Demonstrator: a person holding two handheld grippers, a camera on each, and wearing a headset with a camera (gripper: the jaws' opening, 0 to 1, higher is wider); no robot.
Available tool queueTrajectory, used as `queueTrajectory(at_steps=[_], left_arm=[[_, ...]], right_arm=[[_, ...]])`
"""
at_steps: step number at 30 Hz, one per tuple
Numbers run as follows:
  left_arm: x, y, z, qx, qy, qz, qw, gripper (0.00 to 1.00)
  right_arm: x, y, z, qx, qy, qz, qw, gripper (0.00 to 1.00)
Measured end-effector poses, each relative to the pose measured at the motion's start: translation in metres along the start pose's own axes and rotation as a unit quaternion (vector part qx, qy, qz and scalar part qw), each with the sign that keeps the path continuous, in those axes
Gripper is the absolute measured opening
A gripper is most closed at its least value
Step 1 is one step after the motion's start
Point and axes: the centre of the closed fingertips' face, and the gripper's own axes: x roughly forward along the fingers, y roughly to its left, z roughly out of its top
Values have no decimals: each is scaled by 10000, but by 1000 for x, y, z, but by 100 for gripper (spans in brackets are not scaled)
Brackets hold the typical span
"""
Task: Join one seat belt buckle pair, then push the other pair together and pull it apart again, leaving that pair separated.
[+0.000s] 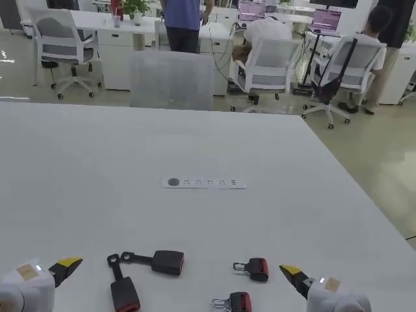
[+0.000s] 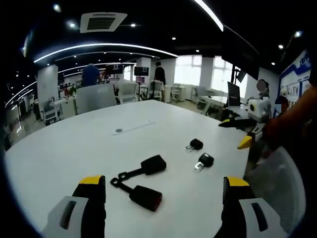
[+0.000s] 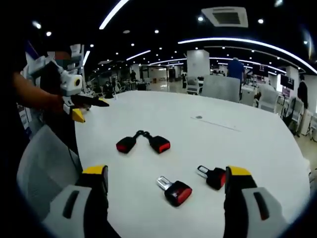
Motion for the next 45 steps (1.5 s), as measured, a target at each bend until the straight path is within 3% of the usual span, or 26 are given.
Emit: queueTrajectory(at_steps=[23, 45], left_arm=[[0, 0, -9, -42, 106, -33, 9999, 100], [14, 10, -20, -168, 216, -66, 9996, 100]], right_arm=[[2, 4, -9, 17, 138, 49, 9999, 100], [19, -3, -16, 66, 254, 120, 9996, 99]])
